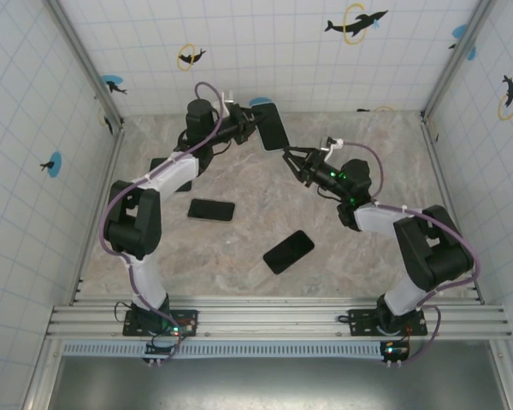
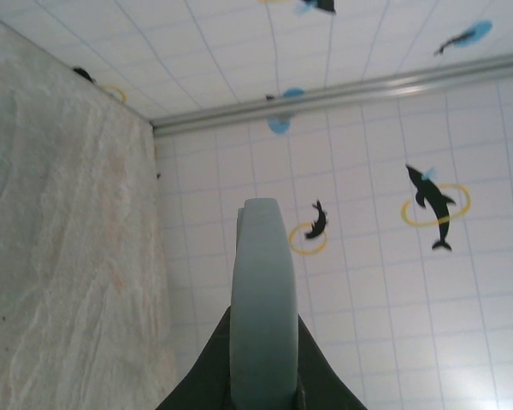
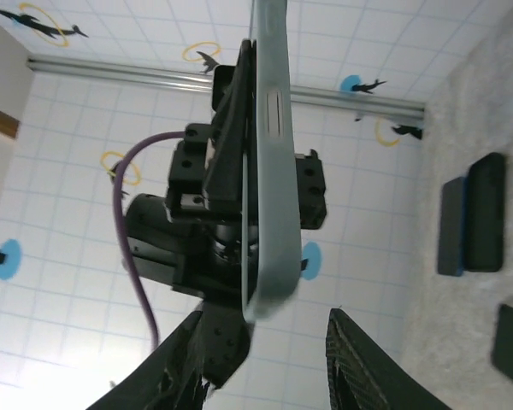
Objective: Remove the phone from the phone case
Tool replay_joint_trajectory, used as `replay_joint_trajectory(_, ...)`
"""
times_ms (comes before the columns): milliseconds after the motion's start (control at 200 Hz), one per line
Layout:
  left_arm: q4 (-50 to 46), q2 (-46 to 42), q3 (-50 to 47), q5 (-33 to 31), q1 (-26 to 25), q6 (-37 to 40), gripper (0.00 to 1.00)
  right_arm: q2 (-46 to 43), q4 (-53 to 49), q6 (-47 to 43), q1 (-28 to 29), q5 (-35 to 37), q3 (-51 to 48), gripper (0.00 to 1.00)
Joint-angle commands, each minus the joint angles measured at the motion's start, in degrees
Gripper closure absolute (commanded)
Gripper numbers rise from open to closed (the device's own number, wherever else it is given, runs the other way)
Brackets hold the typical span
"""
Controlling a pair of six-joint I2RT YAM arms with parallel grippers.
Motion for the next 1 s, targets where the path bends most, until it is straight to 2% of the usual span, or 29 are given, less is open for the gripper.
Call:
replay_joint_trajectory(0,8.5,-4.2,-0.98,-8.18,-1.83,-2.13,1.0,-3.72,-1.93,-7.79,1.54,4.94,-1.13,0.59)
replay_joint_trajectory(100,9.88,-5.23,-2.37,-11.99,-2.07,-2.39,1.0,-2.97,2.43,-7.67,2.23,6.32,-1.44,0.6)
replay_joint_trajectory(135,10.05,-5.55,-2.9,-13.05,-4.16,-2.36,1.0,-2.4,3.6,-7.35,2.36,5.98,-1.12,0.61)
replay_joint_trajectory(285,11.69,-6.33,-4.1,-15.96,-5.54,-3.15,1.0,-0.59,5.26,-7.3,3.02,5.23,0.5,0.63)
replay_joint_trajectory(596,12.34,-6.1,-3.88,-16.26,-6.3,-3.78,1.0,0.83,5.11,-8.07,3.08,4.76,2.65,0.72)
replay_joint_trajectory(996,12.91,-6.29,-3.43,-14.96,-6.47,-5.86,1.0,0.86,1.81,-10.37,2.46,4.5,2.69,0.91)
